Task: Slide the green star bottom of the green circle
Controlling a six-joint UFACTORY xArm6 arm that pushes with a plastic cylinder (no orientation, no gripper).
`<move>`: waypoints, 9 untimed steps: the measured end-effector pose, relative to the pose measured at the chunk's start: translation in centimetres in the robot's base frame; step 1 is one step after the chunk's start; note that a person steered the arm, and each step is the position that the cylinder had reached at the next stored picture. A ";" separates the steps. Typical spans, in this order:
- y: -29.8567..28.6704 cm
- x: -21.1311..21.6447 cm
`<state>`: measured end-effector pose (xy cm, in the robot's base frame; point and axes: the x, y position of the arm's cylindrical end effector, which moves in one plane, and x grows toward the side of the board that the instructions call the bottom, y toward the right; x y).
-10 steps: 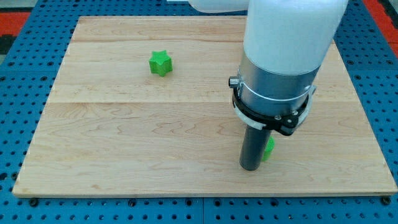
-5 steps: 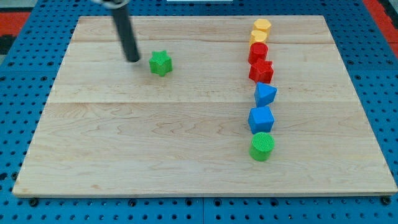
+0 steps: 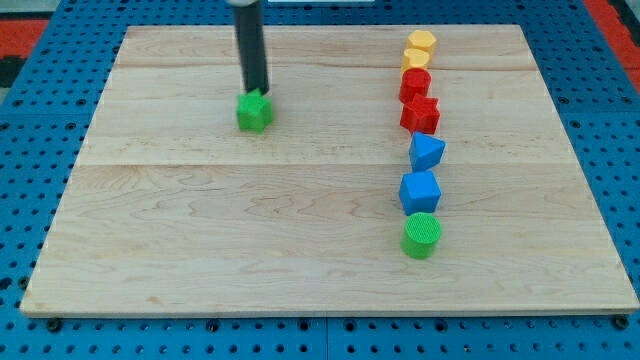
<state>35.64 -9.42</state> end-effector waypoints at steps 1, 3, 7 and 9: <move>1.9 7.0; -2.9 5.8; 13.1 18.9; 3.4 19.9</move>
